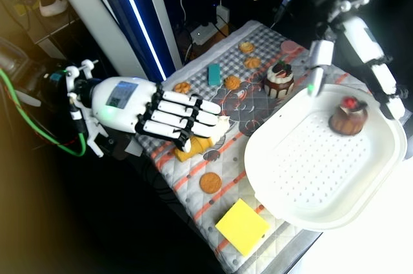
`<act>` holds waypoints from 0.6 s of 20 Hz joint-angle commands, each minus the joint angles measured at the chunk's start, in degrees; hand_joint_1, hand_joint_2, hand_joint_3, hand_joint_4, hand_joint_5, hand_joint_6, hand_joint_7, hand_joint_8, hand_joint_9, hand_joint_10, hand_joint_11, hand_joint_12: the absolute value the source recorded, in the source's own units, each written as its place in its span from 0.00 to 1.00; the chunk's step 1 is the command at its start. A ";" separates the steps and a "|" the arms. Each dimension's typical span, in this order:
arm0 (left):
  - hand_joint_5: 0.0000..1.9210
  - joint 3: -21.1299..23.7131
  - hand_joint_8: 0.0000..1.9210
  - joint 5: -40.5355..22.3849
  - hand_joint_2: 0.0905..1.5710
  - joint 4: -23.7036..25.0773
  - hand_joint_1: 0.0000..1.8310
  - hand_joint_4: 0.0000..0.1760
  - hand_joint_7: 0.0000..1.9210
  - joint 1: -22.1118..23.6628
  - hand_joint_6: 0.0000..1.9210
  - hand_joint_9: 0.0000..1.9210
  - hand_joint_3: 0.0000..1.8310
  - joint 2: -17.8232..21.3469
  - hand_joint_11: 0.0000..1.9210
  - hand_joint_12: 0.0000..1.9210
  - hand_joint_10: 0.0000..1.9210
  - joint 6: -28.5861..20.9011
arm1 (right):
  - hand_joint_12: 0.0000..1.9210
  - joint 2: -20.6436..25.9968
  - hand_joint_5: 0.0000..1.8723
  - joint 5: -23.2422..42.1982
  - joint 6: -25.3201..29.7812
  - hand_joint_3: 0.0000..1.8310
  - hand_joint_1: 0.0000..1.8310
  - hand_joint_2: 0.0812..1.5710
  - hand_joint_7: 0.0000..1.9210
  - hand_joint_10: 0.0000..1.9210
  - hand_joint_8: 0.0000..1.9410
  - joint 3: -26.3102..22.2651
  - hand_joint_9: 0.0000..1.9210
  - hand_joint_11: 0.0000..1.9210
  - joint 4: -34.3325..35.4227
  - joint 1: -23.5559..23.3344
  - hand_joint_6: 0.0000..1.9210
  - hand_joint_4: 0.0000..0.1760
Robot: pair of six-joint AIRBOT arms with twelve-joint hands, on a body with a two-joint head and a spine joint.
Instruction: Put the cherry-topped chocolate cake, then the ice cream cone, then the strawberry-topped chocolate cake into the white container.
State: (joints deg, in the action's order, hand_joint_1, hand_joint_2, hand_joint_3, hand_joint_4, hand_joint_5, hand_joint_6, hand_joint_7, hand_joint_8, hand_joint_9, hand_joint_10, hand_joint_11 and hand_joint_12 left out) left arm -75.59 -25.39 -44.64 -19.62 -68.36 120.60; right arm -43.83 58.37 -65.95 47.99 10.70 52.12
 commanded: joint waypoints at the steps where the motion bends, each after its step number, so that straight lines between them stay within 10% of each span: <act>1: 0.00 0.38 0.00 -7.34 0.62 3.32 0.30 0.84 0.00 -0.21 0.00 0.00 0.00 1.87 0.00 0.00 0.00 -3.88 | 0.75 0.13 0.00 7.17 0.50 0.00 0.26 0.84 0.00 0.03 0.00 0.30 0.03 0.00 -0.24 -0.20 0.00 0.00; 5: 0.00 5.87 0.00 -16.04 0.76 15.22 0.31 0.77 0.00 -4.23 0.00 0.00 0.01 7.76 0.00 0.10 0.00 -24.38 | 0.57 0.00 0.00 6.94 6.89 0.00 0.38 0.79 0.00 0.04 0.00 2.02 0.02 0.00 -2.06 1.81 0.00 0.00; 11: 0.02 15.32 0.00 -31.13 0.84 21.01 0.32 0.92 0.00 -10.80 0.00 0.02 0.00 13.92 0.00 0.56 0.01 -28.51 | 0.64 -3.46 0.00 1.38 6.92 0.00 0.41 0.75 0.02 0.14 0.00 4.58 0.04 0.00 -1.47 1.83 0.00 0.00; 12: 0.03 16.14 0.00 -32.45 0.83 21.76 0.32 0.81 0.00 -11.45 0.01 0.03 0.00 14.34 0.00 0.61 0.02 -28.87 | 0.71 -4.27 0.00 0.46 6.92 0.00 0.38 0.76 0.01 0.18 0.00 5.25 0.01 0.00 -1.25 1.55 0.00 0.00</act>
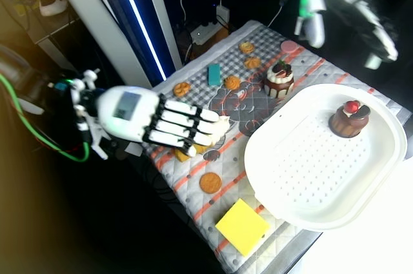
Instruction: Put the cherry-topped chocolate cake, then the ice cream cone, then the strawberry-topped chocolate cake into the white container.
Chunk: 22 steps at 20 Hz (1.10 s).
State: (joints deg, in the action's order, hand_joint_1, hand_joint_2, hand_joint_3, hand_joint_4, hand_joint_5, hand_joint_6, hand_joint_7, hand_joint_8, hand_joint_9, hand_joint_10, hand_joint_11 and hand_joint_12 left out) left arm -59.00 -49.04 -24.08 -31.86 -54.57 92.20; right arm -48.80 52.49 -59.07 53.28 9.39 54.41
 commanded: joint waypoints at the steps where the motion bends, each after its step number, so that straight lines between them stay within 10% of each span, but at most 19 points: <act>1: 0.04 0.37 0.00 -10.07 0.83 1.89 0.33 0.79 0.01 0.14 0.01 0.04 0.00 1.06 0.00 0.65 0.02 -0.81 | 0.73 -0.34 0.00 5.22 0.03 0.00 0.38 0.76 0.00 0.16 0.00 0.74 0.00 0.00 0.51 -1.09 0.00 0.00; 3: 0.04 2.35 0.00 -13.18 0.83 2.89 0.32 0.73 0.02 -1.59 0.01 0.04 0.00 2.33 0.00 0.67 0.03 -0.83 | 0.81 -2.79 0.00 2.38 0.03 0.00 0.40 0.74 0.01 0.17 0.01 2.89 0.00 0.00 1.10 -2.54 0.00 0.00; 6: 0.04 3.66 0.00 -16.02 0.83 2.92 0.28 0.96 0.03 -3.31 0.01 0.05 0.00 3.57 0.00 0.59 0.03 -0.83 | 0.82 -5.32 0.01 -0.81 0.03 0.00 0.39 0.76 0.05 0.25 0.02 5.14 0.00 0.00 1.22 -4.54 0.01 0.00; 8: 0.04 3.82 0.00 -16.29 0.84 2.82 0.27 0.98 0.02 -3.55 0.00 0.04 0.00 3.77 0.00 0.56 0.02 -0.85 | 0.90 -6.29 0.09 -1.44 0.03 0.00 0.41 0.77 0.13 0.45 0.05 5.90 0.05 0.00 1.21 -5.27 0.05 0.00; 9: 0.04 3.86 0.00 -16.34 0.84 2.85 0.27 0.99 0.02 -3.58 0.00 0.04 0.00 3.77 0.00 0.56 0.02 -0.85 | 0.96 -6.47 0.15 -1.48 0.03 0.00 0.46 0.77 0.20 0.54 0.15 6.05 0.11 0.07 1.21 -5.45 0.18 0.00; 10: 0.04 3.91 0.00 -16.45 0.84 2.86 0.28 0.97 0.03 -3.69 0.00 0.04 0.00 3.77 0.00 0.54 0.02 -0.85 | 0.99 -6.62 0.29 -1.56 0.03 0.00 0.60 0.79 0.37 0.75 0.62 6.14 0.32 0.30 1.12 -5.75 0.63 0.00; 14: 0.03 4.26 0.00 -16.67 0.85 2.45 0.25 0.89 0.02 -4.73 0.00 0.05 0.00 4.28 0.00 0.59 0.02 -0.85 | 1.00 -5.30 0.33 -0.46 0.03 0.00 0.65 0.81 0.41 0.96 0.82 5.25 0.45 0.49 -1.48 -8.26 0.70 0.00; 20: 0.04 6.21 0.00 -18.74 0.85 2.43 0.25 0.65 0.02 -7.78 0.00 0.03 0.00 4.82 0.00 0.62 0.02 -0.85 | 1.00 -2.48 0.31 4.73 -0.26 0.00 0.63 0.84 0.34 1.00 0.92 4.22 0.34 0.38 -2.92 -13.38 0.70 0.00; 22: 0.03 7.21 0.00 -20.47 0.86 2.70 0.23 0.63 0.01 -9.53 0.00 0.02 0.00 4.89 0.00 0.50 0.02 -0.85 | 0.98 -3.19 0.30 4.35 -1.29 0.00 0.61 0.83 0.36 0.85 0.82 5.54 0.32 0.33 -2.49 -16.25 0.79 0.00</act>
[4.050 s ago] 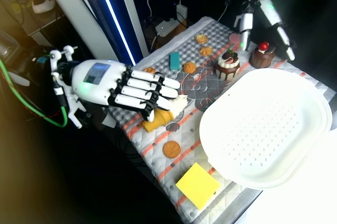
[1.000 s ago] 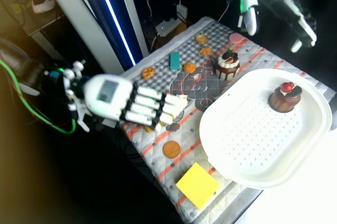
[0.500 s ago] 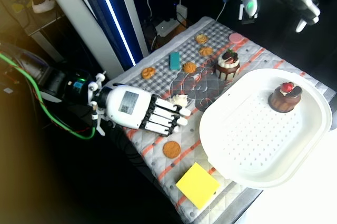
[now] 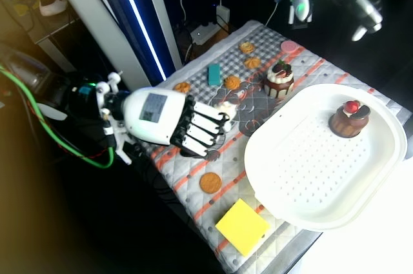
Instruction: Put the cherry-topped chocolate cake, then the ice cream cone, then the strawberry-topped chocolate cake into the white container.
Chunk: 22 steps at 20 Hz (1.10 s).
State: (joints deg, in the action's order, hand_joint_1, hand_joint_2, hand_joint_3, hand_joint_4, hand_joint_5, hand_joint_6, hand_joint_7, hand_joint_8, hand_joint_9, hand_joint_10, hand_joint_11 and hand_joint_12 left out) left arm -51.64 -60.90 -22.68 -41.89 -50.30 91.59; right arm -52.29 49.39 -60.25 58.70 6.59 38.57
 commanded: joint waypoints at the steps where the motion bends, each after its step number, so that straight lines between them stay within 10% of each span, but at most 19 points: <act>1: 0.03 0.21 0.00 -9.12 0.87 1.47 0.24 0.57 0.01 0.01 0.00 0.01 0.00 0.63 0.00 0.38 0.02 -0.24 | 0.96 -0.40 0.29 6.69 -0.72 0.00 0.60 0.83 0.37 0.80 0.79 1.06 0.33 0.34 0.64 -2.21 0.82 0.00; 4: 0.02 1.07 0.00 -9.67 0.87 2.14 0.27 0.48 0.00 -1.91 0.01 0.00 0.00 0.63 0.00 0.01 0.00 -0.26 | 0.98 -4.77 0.32 -0.42 -6.37 0.00 0.60 0.83 0.35 0.76 0.81 5.48 0.31 0.26 3.05 -10.32 0.79 0.00; 6: 0.03 1.25 0.00 -9.76 0.86 2.43 0.25 0.67 0.00 -2.19 0.01 0.00 0.00 0.62 0.00 0.00 0.00 -0.26 | 1.00 -6.48 0.34 -4.45 -7.17 0.00 0.71 0.80 0.35 0.87 0.78 7.98 0.37 0.37 3.06 -13.36 0.70 0.00; 9: 0.02 1.68 0.00 -10.20 0.86 3.62 0.24 0.65 0.00 -2.25 0.01 0.00 0.00 0.62 0.00 0.00 0.00 -0.28 | 1.00 -13.84 0.36 -12.30 -7.73 0.00 0.64 0.82 0.34 0.99 0.91 15.95 0.33 0.38 4.39 -17.71 0.64 0.00; 10: 0.02 1.73 0.00 -10.27 0.86 3.87 0.26 0.60 0.00 -2.31 0.00 0.00 0.00 0.62 0.00 0.00 0.00 -0.29 | 1.00 -15.88 0.33 -14.56 -9.07 0.00 0.63 0.83 0.33 1.00 0.86 17.98 0.47 0.53 5.08 -18.94 0.77 0.00; 12: 0.03 1.73 0.00 -10.13 0.87 4.20 0.25 0.53 0.00 -2.31 0.01 0.00 0.00 0.55 0.00 0.00 0.00 -0.31 | 1.00 -19.26 0.33 -18.81 -10.89 0.00 0.62 0.82 0.36 0.87 0.84 21.65 0.33 0.33 5.98 -21.12 0.71 0.00; 14: 0.04 1.62 0.00 -9.91 0.87 4.45 0.27 0.33 0.00 -2.22 0.01 0.00 0.00 0.32 0.00 0.00 0.00 -0.33 | 0.98 -22.46 0.34 -21.64 -10.89 0.00 0.70 0.80 0.36 0.86 0.75 25.28 0.36 0.30 6.48 -22.19 0.71 0.00; 17: 0.04 1.35 0.00 -9.80 0.88 4.75 0.27 0.36 0.00 -2.00 0.01 0.00 0.00 -0.02 0.00 0.00 0.00 -0.50 | 1.00 -24.91 0.24 -23.33 -10.90 0.00 0.63 0.84 0.38 0.79 0.80 28.18 0.39 0.36 7.60 -22.30 0.81 0.00; 19: 0.04 1.22 0.00 -9.75 0.88 4.83 0.25 0.46 0.00 -1.95 0.01 0.00 0.00 -0.15 0.00 0.00 0.00 -0.85 | 0.97 -25.00 0.04 -23.55 -10.90 0.00 0.52 0.81 0.06 0.64 0.34 28.24 0.03 0.03 7.61 -22.38 0.33 0.00; 21: 0.04 1.08 0.00 -9.75 0.86 4.78 0.23 0.58 0.00 -1.96 0.00 0.00 0.00 -0.26 0.00 0.00 0.00 -1.16 | 0.62 -24.99 0.00 -23.55 -10.90 0.00 0.43 0.76 0.00 0.10 0.02 27.87 0.00 0.00 7.61 -22.38 0.02 0.35; 22: 0.04 1.10 0.00 -9.75 0.87 4.74 0.23 0.60 0.00 -1.97 0.00 0.00 0.00 -0.25 0.00 0.00 0.00 -1.21 | 0.32 -24.97 0.00 -23.53 -10.90 0.00 0.37 0.73 0.00 0.02 0.00 27.40 0.00 0.00 7.61 -22.38 0.00 0.84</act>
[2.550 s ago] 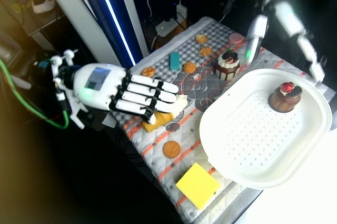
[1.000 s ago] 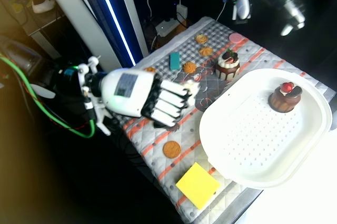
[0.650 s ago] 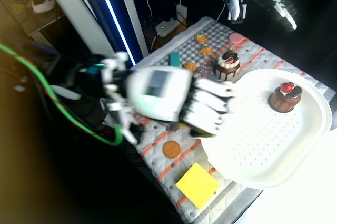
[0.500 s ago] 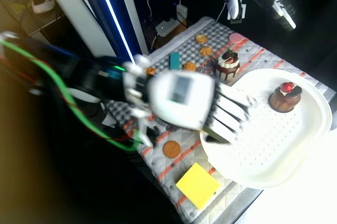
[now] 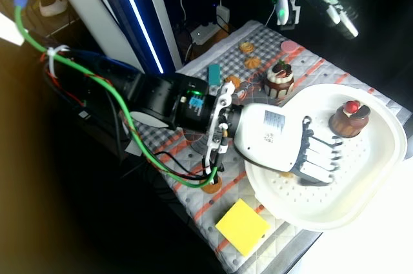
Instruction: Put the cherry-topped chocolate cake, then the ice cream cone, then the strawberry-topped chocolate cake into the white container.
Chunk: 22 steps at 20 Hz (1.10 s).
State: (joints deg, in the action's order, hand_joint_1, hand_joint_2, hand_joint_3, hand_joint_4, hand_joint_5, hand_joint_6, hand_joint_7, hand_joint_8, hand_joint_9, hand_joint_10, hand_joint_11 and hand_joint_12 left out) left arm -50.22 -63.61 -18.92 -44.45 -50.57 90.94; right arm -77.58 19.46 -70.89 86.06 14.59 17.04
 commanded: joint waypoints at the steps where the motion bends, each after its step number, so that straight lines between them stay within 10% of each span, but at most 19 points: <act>1: 0.04 -0.31 0.00 -7.05 0.87 0.89 0.23 0.66 0.00 0.57 0.00 0.00 0.00 0.04 0.00 0.00 0.00 -0.60 | 0.10 0.39 0.00 6.48 -0.25 0.00 0.35 0.72 0.00 0.00 0.00 -0.63 0.00 0.00 -0.39 -0.85 0.00 0.85; 2: 0.04 -0.27 0.00 -7.08 0.88 0.75 0.24 0.67 0.00 0.52 0.00 0.00 0.00 0.08 0.00 0.00 0.00 -0.62 | 0.02 0.84 0.00 6.84 -0.25 0.00 0.32 0.71 0.00 0.00 0.00 -1.45 0.00 0.00 -0.39 -0.85 0.00 0.63; 3: 0.04 -0.15 0.00 -7.21 0.88 0.53 0.25 0.62 0.00 0.42 0.00 0.00 0.00 0.22 0.00 0.00 0.00 -0.63 | 0.00 1.82 0.00 7.76 -0.25 0.00 0.30 0.70 0.00 0.00 0.00 -2.92 0.00 0.00 -0.40 -0.85 0.00 0.67; 4: 0.04 0.09 0.00 -7.42 0.88 0.40 0.26 0.54 0.00 0.31 0.00 0.00 0.00 0.46 0.00 0.00 0.00 -0.65 | 0.00 3.64 0.00 9.24 -0.25 0.00 0.33 0.72 0.00 0.00 0.00 -5.26 0.00 0.00 -0.40 -0.85 0.00 0.32; 6: 0.03 0.44 0.00 -7.63 0.88 0.22 0.27 0.44 0.00 0.01 0.00 0.00 0.00 0.84 0.00 0.00 0.00 -0.65 | 0.00 7.04 0.00 11.63 -0.25 0.00 0.31 0.73 0.00 0.00 0.00 -8.75 0.00 0.01 -0.48 -0.42 0.00 0.23; 7: 0.03 0.64 0.00 -7.78 0.88 -0.04 0.29 0.33 0.00 -0.30 0.00 0.00 0.00 1.09 0.00 0.00 0.00 -0.65 | 0.01 9.18 0.00 13.61 -0.24 0.00 0.31 0.72 0.00 0.00 0.00 -10.99 0.00 0.02 -0.59 0.58 0.00 0.35; 9: 0.02 1.19 0.00 -8.03 0.86 -0.61 0.30 0.51 0.00 -0.82 0.00 0.00 0.00 1.69 0.00 0.00 0.00 -0.65 | 0.69 13.20 0.00 16.09 -0.23 0.00 0.30 0.73 0.00 0.00 0.00 -15.13 0.00 0.00 -1.59 2.24 0.00 0.35; 11: 0.01 2.08 0.00 -8.12 0.84 -1.04 0.31 0.55 0.00 -1.54 0.00 0.00 0.00 2.70 0.00 0.00 0.00 -0.65 | 0.76 17.09 0.00 18.08 -0.16 0.00 0.23 0.75 0.00 0.00 0.00 -19.60 0.00 0.00 -3.96 3.57 0.00 0.37; 13: 0.01 2.88 0.00 -8.24 0.83 -1.04 0.35 0.53 0.00 -2.56 0.00 0.00 0.00 3.93 0.00 0.00 0.00 -0.65 | 0.77 20.30 0.00 20.22 -0.16 0.00 0.26 0.75 0.00 0.00 0.00 -23.58 0.00 0.00 -5.84 5.29 0.00 0.00; 15: 0.01 3.61 0.00 -7.96 0.81 -1.02 0.37 0.41 0.00 -3.33 0.00 0.00 0.00 4.83 0.00 0.00 0.00 -0.65 | 0.73 24.19 0.00 25.61 0.13 0.00 0.32 0.73 0.00 0.01 0.00 -27.77 0.01 0.00 -5.96 9.69 0.00 0.17; 18: 0.00 4.17 0.00 -6.84 0.76 -0.52 0.39 0.35 0.00 -4.32 0.00 0.00 0.00 5.67 0.00 0.00 0.00 -0.64 | 0.22 27.59 0.00 29.97 5.38 0.00 0.34 0.74 0.00 0.00 0.00 -30.45 0.01 0.00 -8.69 14.30 0.00 0.11; 22: 0.00 4.29 0.00 -2.09 0.72 0.81 0.37 0.42 0.00 -4.75 0.00 0.00 0.00 6.31 0.00 0.00 0.00 -0.63 | 0.28 30.31 0.00 33.71 6.56 0.00 0.34 0.75 0.00 0.01 0.00 -33.77 0.02 0.00 -10.09 18.92 0.00 0.13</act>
State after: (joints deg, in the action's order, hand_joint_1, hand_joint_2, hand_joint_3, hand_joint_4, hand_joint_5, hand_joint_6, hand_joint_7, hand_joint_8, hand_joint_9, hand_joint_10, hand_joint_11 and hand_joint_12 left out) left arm -45.65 -59.90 -18.26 -49.52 -44.77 90.54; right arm -47.35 45.91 -64.47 52.12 4.97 37.12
